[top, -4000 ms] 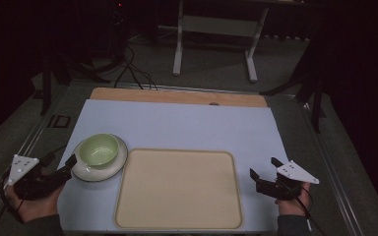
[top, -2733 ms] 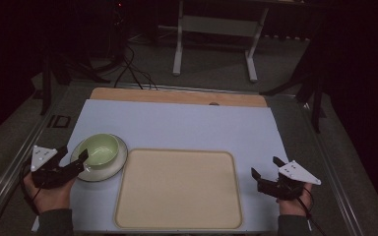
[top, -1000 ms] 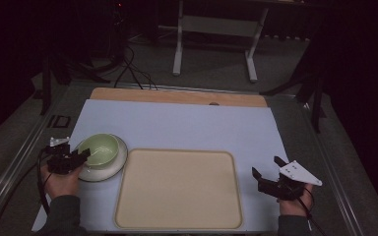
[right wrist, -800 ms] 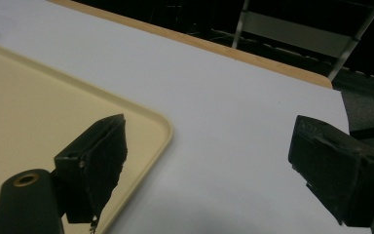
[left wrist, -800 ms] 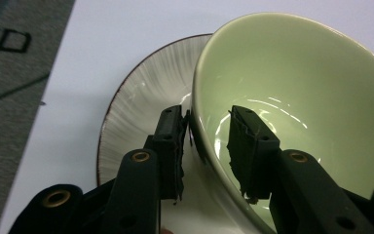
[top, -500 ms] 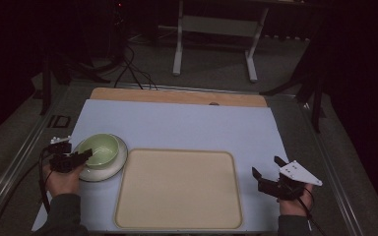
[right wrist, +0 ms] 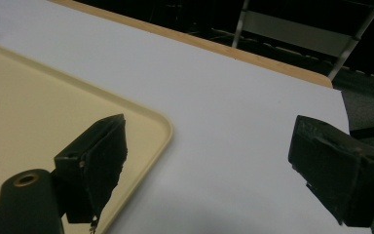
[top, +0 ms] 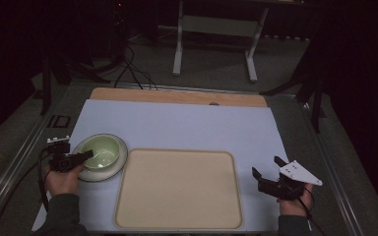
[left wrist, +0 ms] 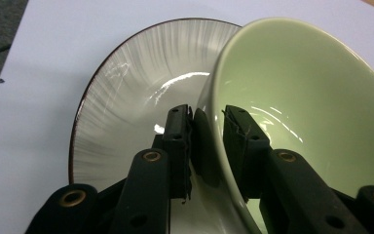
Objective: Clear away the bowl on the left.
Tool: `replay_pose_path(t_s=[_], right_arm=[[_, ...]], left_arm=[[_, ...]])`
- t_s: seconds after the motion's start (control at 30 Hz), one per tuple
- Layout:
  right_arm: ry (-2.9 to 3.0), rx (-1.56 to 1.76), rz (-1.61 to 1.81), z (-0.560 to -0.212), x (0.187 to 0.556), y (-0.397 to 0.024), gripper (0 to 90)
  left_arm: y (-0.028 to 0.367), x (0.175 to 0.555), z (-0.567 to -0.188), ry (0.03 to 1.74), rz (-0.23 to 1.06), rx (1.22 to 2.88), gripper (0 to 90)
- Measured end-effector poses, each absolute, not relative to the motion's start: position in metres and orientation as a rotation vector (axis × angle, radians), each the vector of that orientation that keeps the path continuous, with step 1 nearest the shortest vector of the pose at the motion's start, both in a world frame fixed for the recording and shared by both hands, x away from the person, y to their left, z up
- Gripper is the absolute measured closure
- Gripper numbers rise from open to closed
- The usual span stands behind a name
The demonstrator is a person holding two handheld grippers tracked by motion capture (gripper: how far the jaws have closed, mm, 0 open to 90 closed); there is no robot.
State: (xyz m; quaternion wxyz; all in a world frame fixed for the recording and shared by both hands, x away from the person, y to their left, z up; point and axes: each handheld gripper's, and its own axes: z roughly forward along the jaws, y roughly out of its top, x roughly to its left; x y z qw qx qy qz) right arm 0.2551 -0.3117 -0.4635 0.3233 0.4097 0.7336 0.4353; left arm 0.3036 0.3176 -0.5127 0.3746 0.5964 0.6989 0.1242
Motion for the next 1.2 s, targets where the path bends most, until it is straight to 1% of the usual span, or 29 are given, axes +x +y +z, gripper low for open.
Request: replay_pose_path(t_s=[0.13,0.3,0.57,0.73,0.97,1.2], right_arm=[[1.918,1.077,1.147,-0.463,0.255,-0.312,13.7],[1.919,1.077,1.147,-0.463,0.255,-0.312,13.7],[1.917,1.075,1.147,-0.463,0.255,-0.312,13.7],[1.915,1.075,1.147,-0.463,0.255,-0.313,13.7],[1.913,1.076,1.146,-0.463,0.255,-0.313,13.7],[1.911,1.078,1.146,-0.463,0.255,-0.313,13.7]], left_arm=[[0.317,0.303,-0.513,1.793,0.309,1.522,76.2],[0.32,0.301,-0.514,1.805,0.285,1.511,81.5],[0.32,0.301,-0.513,1.811,0.269,1.512,82.0],[0.322,0.3,-0.513,1.807,0.233,1.502,81.9],[0.329,0.297,-0.517,1.807,0.164,1.418,82.0],[0.329,0.296,-0.517,1.802,0.173,1.407,82.0]])
